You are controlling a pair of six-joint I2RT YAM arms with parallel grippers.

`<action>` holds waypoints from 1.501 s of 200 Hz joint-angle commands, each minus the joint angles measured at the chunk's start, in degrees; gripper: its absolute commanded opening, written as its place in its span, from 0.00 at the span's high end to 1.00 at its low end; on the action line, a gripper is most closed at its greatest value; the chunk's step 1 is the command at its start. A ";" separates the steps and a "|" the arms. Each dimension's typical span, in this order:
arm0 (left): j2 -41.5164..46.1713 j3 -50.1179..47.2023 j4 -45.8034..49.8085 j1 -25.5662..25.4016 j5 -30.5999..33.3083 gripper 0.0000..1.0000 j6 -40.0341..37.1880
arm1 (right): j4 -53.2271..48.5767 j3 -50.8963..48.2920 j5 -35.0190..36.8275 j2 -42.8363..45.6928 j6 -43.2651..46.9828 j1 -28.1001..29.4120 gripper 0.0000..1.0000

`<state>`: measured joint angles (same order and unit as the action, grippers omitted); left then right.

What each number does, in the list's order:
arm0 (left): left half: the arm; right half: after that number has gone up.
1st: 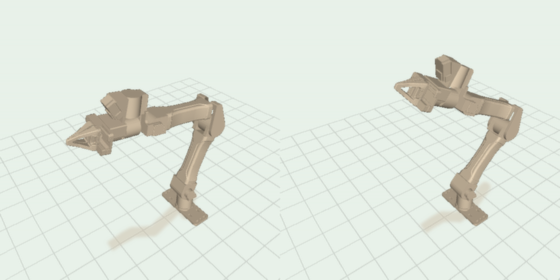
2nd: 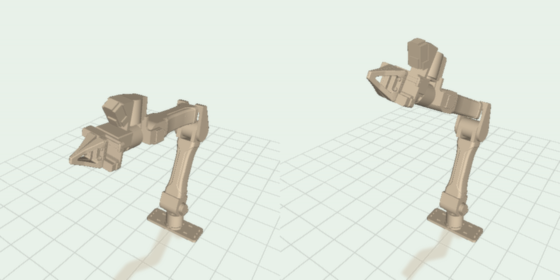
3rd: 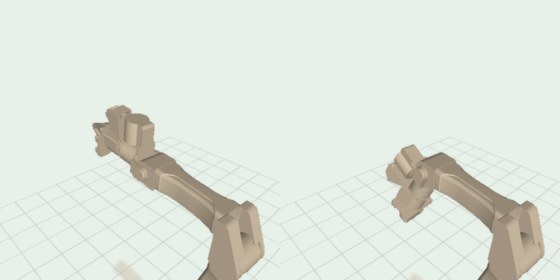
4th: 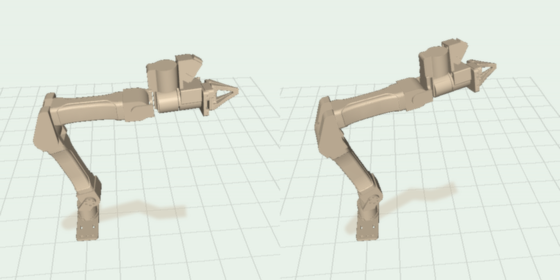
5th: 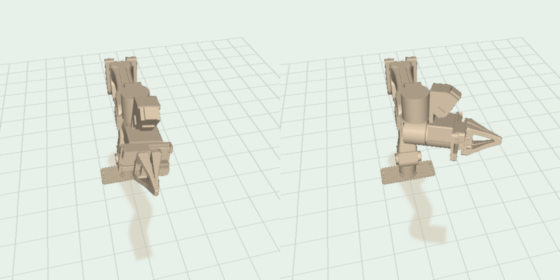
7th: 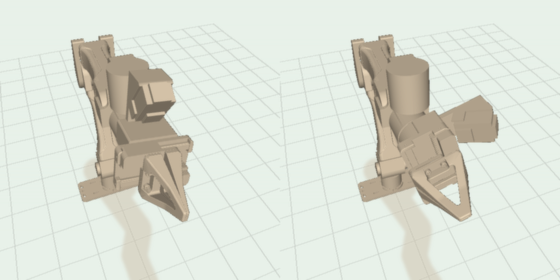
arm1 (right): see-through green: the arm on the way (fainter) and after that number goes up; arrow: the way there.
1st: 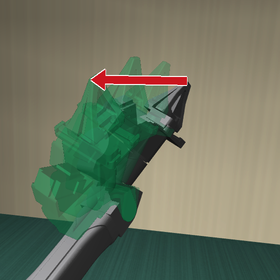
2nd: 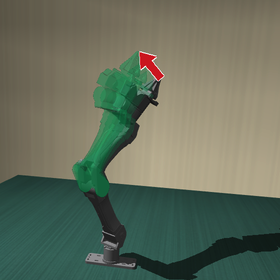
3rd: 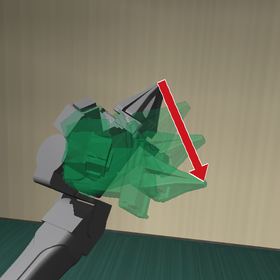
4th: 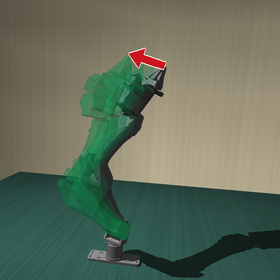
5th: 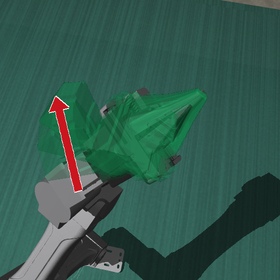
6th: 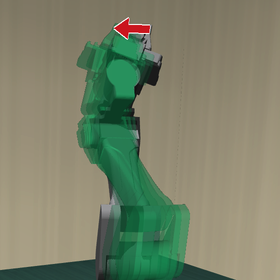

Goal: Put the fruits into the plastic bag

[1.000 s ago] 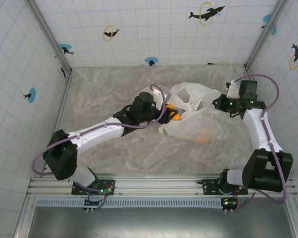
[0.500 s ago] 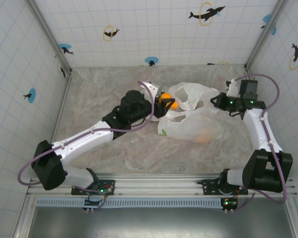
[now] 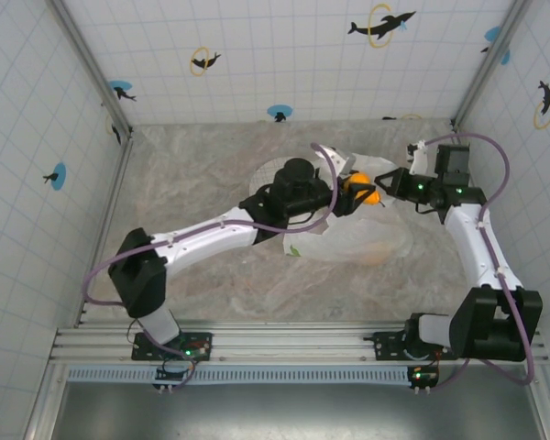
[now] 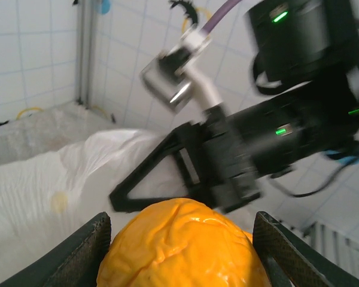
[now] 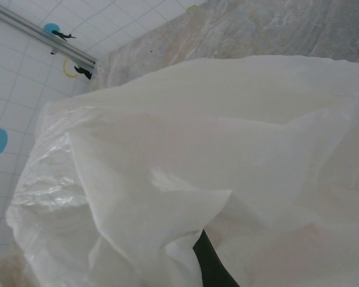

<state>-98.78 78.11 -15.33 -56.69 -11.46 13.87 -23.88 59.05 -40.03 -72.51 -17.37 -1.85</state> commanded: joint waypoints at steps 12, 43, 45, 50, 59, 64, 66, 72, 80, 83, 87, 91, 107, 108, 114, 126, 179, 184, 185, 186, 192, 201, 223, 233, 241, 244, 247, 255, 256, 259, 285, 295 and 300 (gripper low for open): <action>-4.46 3.85 3.29 0.61 10.01 0.49 -1.03 | -0.37 -0.64 -2.09 2.52 1.47 0.26 1.00; -7.35 4.92 3.39 1.75 12.89 0.50 1.07 | -2.43 -1.30 -1.61 3.20 3.60 0.26 1.00; -7.42 4.81 3.25 1.84 12.94 0.50 1.07 | -2.39 -1.32 -1.62 3.24 3.71 0.26 1.00; -7.62 4.69 3.11 1.99 13.16 0.49 1.07 | -2.78 -1.38 -1.53 3.25 3.95 0.29 1.00; -7.98 4.67 3.15 2.47 13.97 0.50 3.67 | -3.10 -1.39 -1.33 3.25 4.47 0.23 1.00; -8.14 4.60 3.06 2.74 14.10 0.50 4.10 | -3.27 -1.38 -1.28 3.23 4.65 0.15 1.00; -8.21 4.60 2.99 2.90 14.10 0.50 4.23 | -3.39 -1.34 -1.28 3.25 4.69 0.17 1.00; -8.39 4.61 3.09 3.19 14.30 0.50 4.68 | -3.54 -1.38 -1.32 3.18 4.87 0.17 1.00; -8.44 4.56 3.34 3.57 15.41 0.50 5.28 | -3.50 -1.39 -1.44 3.03 5.12 0.18 1.00; -8.40 4.47 3.30 3.72 15.95 0.50 5.53 | -3.53 -1.39 -1.41 2.99 5.21 0.14 1.00; -8.29 4.23 3.15 3.85 16.46 0.50 5.78 | -3.59 -1.32 -1.30 2.86 5.28 0.17 1.00; -8.13 3.90 2.81 4.03 16.74 0.50 5.90 | -3.63 -1.28 -1.28 2.72 5.30 0.17 1.00; -7.83 3.12 2.71 4.56 18.59 0.51 6.09 | -3.57 -1.22 -1.36 2.47 5.32 0.18 1.00; -7.83 3.11 2.74 4.56 18.67 0.51 6.13 | -3.60 -1.26 -1.45 2.47 5.32 0.18 1.00; -7.85 3.15 3.10 4.61 19.68 0.51 6.09 | -3.52 -1.28 -1.57 2.38 5.32 0.25 1.00; -8.07 3.28 3.68 4.74 20.72 0.51 5.83 | -3.42 -1.30 -1.57 2.16 5.32 0.27 1.00; -9.07 1.30 3.97 3.29 14.08 0.49 -5.27 | 1.90 -1.52 -5.00 2.42 -0.26 0.09 1.00; -8.78 0.31 3.61 2.88 13.26 0.49 -6.72 | 2.81 -1.61 -5.26 2.44 -1.22 0.05 1.00; -8.70 0.08 3.58 2.80 13.07 0.48 -7.00 | 2.97 -1.59 -5.29 2.41 -1.51 0.03 1.00; -8.62 -0.12 3.57 2.72 12.88 0.48 -7.27 | 3.19 -1.66 -5.35 2.48 -1.74 -0.03 1.00; -8.22 -1.12 3.27 2.46 11.88 0.49 -8.35 | 4.41 -1.87 -5.61 2.53 -3.01 -0.07 1.00; -7.71 -2.62 2.57 2.21 10.17 0.49 -9.25 | 6.45 -2.40 -6.27 2.61 -5.03 -0.17 1.00; -7.60 -4.85 1.45 2.20 4.35 0.49 -9.52 | 11.31 -4.28 -7.51 2.50 -9.32 -0.21 1.00; -8.19 -4.89 1.44 2.18 1.79 0.49 -9.71 | 12.31 -5.01 -7.43 2.45 -10.34 -0.19 1.00; -8.87 -4.66 1.48 2.17 -0.49 0.49 -9.89 | 12.53 -5.36 -6.98 2.46 -10.70 -0.19 1.00; -9.13 -4.58 1.45 2.11 -1.30 0.49 -9.91 | 12.54 -5.53 -6.86 2.46 -10.75 -0.24 1.00; -9.35 -4.55 1.42 2.12 -2.01 0.49 -9.97 | 12.54 -5.65 -6.73 2.44 -10.84 -0.19 1.00; -10.11 -4.29 1.44 2.07 -4.09 0.49 -10.06 | 12.41 -6.08 -6.31 2.48 -10.87 -0.25 1.00; -10.29 -4.24 1.44 2.04 -4.31 0.49 -10.08 | 12.39 -6.15 -6.26 2.52 -10.86 -0.26 1.00; -10.63 -4.04 1.45 2.02 -4.94 0.49 -10.08 | 12.26 -6.29 -6.07 2.55 -10.89 -0.26 1.00; -13.54 -2.68 0.89 1.94 -8.40 0.47 -9.99 | 12.11 -7.57 -4.79 2.63 -11.17 -0.61 1.00; -14.95 -1.70 0.96 1.93 -7.86 0.46 -9.52 | 12.28 -8.08 -4.75 2.61 -11.28 -0.78 1.00; -15.58 -1.00 1.08 1.93 -7.28 0.46 -9.26 | 12.37 -8.19 -4.60 2.64 -11.29 -0.87 1.00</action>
<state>-110.89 74.13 -13.54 -54.65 -15.40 5.50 -13.82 52.47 -45.12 -70.81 -27.62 -2.15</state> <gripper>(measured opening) 0.612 0.041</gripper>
